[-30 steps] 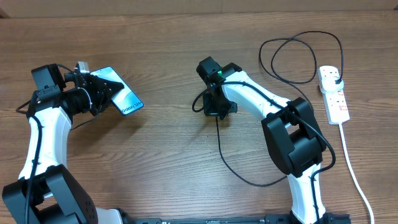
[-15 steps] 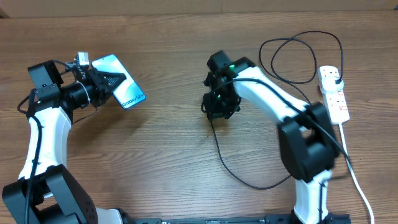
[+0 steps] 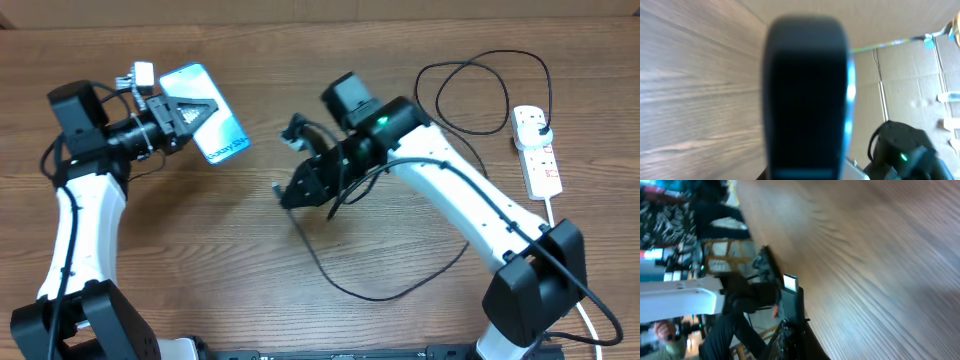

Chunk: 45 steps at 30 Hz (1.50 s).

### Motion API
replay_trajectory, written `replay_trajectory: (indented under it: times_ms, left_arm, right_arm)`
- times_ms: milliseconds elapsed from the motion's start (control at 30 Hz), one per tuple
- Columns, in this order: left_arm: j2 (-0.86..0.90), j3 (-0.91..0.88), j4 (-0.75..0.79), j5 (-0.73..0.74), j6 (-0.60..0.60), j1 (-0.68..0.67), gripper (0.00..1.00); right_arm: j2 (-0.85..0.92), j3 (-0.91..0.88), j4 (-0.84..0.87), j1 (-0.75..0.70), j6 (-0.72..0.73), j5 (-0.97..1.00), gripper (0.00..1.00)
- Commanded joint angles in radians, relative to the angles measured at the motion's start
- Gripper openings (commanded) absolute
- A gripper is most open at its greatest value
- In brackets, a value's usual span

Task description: Plug charger to phone and switch on socket

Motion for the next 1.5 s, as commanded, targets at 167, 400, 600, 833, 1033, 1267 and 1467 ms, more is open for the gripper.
replay_trajectory:
  times_ms: [167, 400, 600, 833, 1033, 1267, 1467]
  left_arm:
    - [-0.03, 0.011, 0.006, -0.003, -0.048, -0.068, 0.04]
    - [-0.03, 0.011, 0.006, 0.01, -0.011, -0.09, 0.04]
    - [-0.027, 0.011, 0.006, 0.088, 0.119, -0.09, 0.04]
    - [-0.027, 0.011, 0.0, 0.124, 0.153, -0.089, 0.04]
    - [-0.027, 0.011, -0.016, 0.148, 0.153, -0.089, 0.04]
    - [-0.027, 0.011, -0.015, 0.154, 0.153, -0.088, 0.04]
    - [-0.027, 0.011, -0.016, 0.145, 0.153, -0.082, 0.04]
  right_arm:
    - [0.001, 0.006, 0.156, 0.062, 0.158, -0.048, 0.04]
    - [0.001, 0.006, 0.156, 0.062, 0.191, 0.066, 0.04]
    - [0.001, 0.006, 0.166, 0.06, 0.191, 0.069, 0.04]
    - [0.001, 0.006, 0.203, 0.06, 0.223, 0.069, 0.04]
    - [0.001, 0.006, 0.207, 0.06, 0.225, 0.109, 0.04]
    - [0.001, 0.006, 0.222, 0.06, 0.225, 0.114, 0.04]
    - [0.001, 0.006, 0.229, 0.06, 0.228, 0.114, 0.04]
